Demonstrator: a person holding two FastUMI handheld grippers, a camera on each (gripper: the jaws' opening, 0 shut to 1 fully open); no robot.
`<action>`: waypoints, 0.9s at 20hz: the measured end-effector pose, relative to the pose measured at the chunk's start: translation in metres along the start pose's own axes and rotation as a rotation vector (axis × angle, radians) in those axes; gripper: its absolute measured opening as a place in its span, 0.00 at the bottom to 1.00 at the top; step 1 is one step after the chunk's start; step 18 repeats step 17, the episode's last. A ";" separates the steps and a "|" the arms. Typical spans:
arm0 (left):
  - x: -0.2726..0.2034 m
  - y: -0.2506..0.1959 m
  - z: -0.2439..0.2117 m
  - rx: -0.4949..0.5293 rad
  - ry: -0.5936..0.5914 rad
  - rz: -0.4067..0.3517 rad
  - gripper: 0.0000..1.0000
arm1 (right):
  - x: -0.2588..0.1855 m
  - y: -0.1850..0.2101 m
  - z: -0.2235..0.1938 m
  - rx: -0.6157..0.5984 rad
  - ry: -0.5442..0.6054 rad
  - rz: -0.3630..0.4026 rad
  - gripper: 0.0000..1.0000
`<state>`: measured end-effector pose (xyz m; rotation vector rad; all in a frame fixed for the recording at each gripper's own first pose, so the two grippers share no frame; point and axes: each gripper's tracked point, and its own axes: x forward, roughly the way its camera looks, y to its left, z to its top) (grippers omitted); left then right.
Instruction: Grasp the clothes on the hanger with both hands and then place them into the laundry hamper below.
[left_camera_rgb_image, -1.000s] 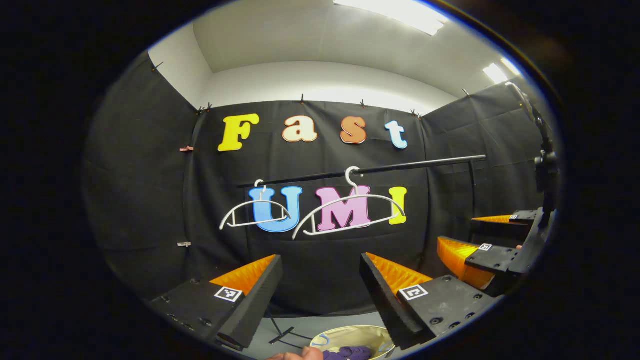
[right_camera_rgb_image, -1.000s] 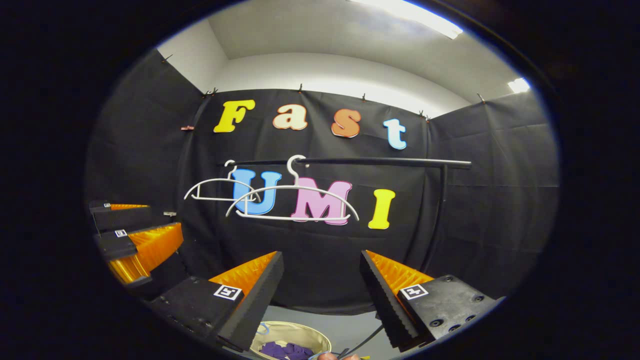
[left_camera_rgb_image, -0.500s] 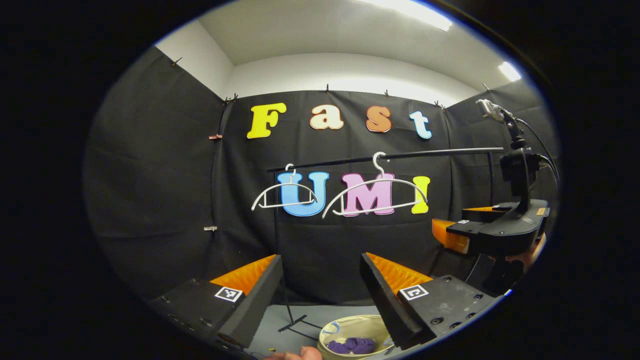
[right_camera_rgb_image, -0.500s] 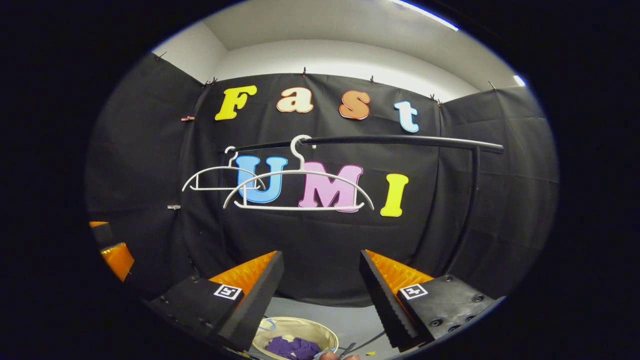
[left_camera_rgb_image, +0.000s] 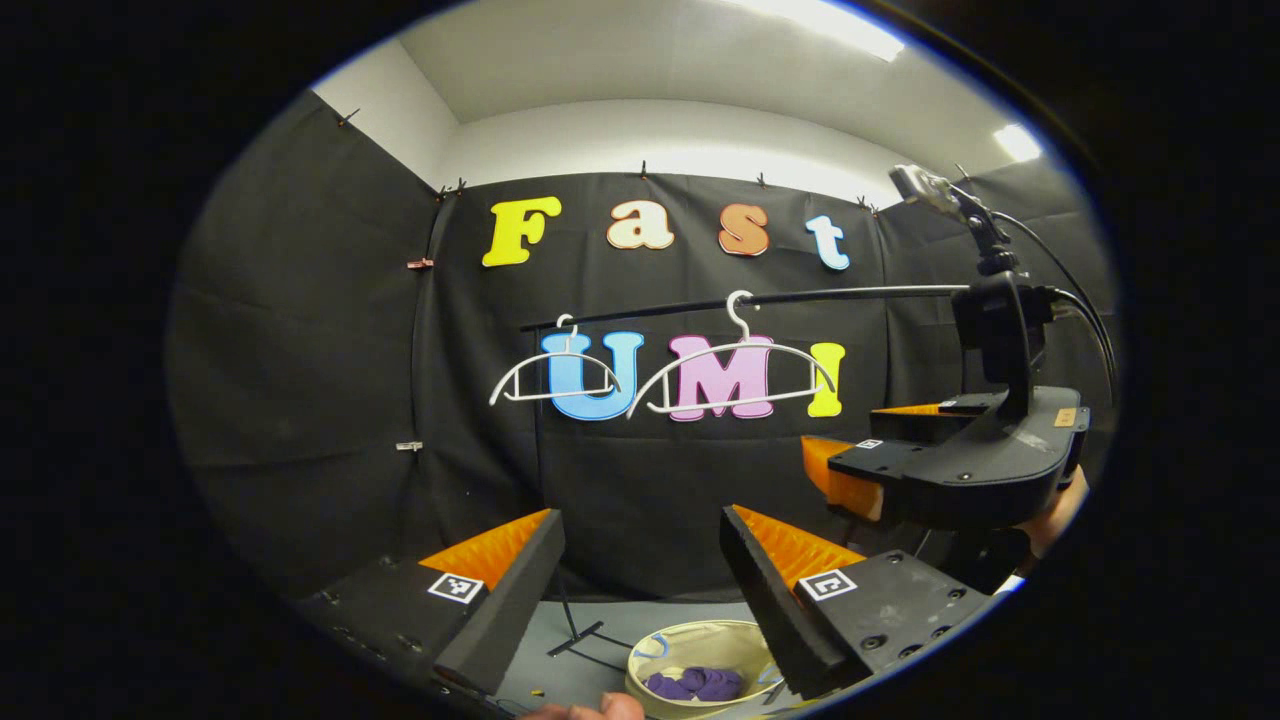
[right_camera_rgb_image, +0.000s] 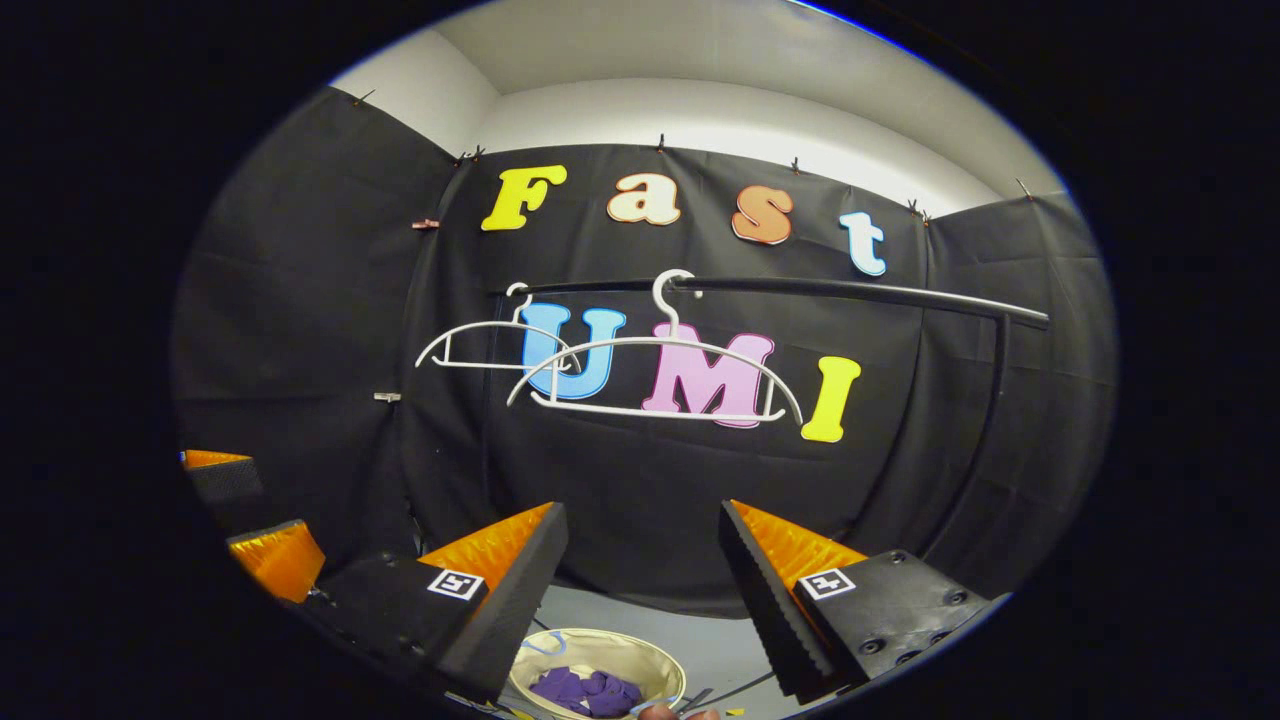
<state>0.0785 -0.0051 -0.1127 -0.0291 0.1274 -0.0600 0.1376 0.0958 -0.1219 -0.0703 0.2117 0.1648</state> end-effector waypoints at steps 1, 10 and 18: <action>-0.001 -0.004 -0.003 -0.001 0.003 -0.006 0.99 | 0.000 0.000 -0.002 -0.003 0.007 0.001 0.98; -0.006 -0.019 -0.016 -0.037 0.035 -0.030 0.99 | 0.000 -0.005 -0.009 -0.013 0.024 -0.006 0.98; -0.009 -0.014 -0.018 -0.051 0.045 -0.026 0.98 | -0.006 -0.006 -0.019 -0.010 0.052 -0.006 0.98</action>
